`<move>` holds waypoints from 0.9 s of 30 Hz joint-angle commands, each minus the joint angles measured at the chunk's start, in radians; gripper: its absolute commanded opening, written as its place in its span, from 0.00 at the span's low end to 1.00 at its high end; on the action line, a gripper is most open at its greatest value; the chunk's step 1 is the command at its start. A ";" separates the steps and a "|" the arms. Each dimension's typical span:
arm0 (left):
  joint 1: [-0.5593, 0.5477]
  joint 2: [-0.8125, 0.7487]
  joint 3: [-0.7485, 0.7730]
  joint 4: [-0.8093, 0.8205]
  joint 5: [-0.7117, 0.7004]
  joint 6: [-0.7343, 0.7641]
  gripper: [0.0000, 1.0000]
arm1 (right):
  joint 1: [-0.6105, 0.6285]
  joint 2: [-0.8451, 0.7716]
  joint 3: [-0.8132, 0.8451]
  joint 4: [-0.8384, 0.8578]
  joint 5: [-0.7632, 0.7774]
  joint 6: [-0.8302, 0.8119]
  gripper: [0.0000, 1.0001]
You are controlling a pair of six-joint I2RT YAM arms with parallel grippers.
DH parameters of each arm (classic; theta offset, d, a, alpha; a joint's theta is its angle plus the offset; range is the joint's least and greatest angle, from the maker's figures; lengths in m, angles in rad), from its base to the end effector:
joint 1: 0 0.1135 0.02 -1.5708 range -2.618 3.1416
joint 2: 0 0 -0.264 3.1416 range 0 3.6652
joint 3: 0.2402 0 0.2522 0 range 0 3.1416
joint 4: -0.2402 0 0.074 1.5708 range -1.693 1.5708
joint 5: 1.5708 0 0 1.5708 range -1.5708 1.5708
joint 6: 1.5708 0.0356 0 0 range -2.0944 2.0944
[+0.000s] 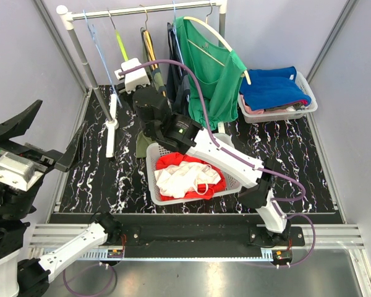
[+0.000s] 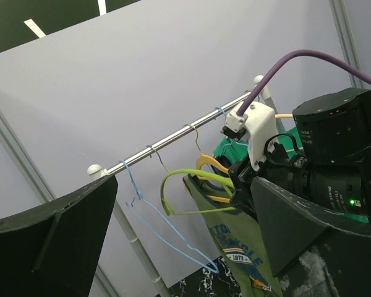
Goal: Remove the tank top from the hanger
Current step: Place the hanger at the clothesline.
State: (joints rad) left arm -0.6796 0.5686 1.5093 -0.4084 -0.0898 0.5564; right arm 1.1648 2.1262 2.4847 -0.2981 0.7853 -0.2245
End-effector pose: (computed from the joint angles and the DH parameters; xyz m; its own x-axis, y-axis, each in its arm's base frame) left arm -0.0076 0.0102 0.5445 0.6341 0.1639 -0.7557 0.2720 0.8675 0.4164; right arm 0.2074 0.4187 0.4859 0.1058 -0.1524 -0.9826 -0.3563 0.9167 -0.1806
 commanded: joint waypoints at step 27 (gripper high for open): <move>0.022 0.028 0.020 0.052 0.018 -0.019 0.99 | -0.175 -0.281 -0.052 -0.269 -0.319 0.392 0.50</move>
State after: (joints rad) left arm -0.6640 0.5797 1.5105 -0.3943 -0.0826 0.5484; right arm 0.9867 1.8107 2.4599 -0.5278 0.5346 0.1017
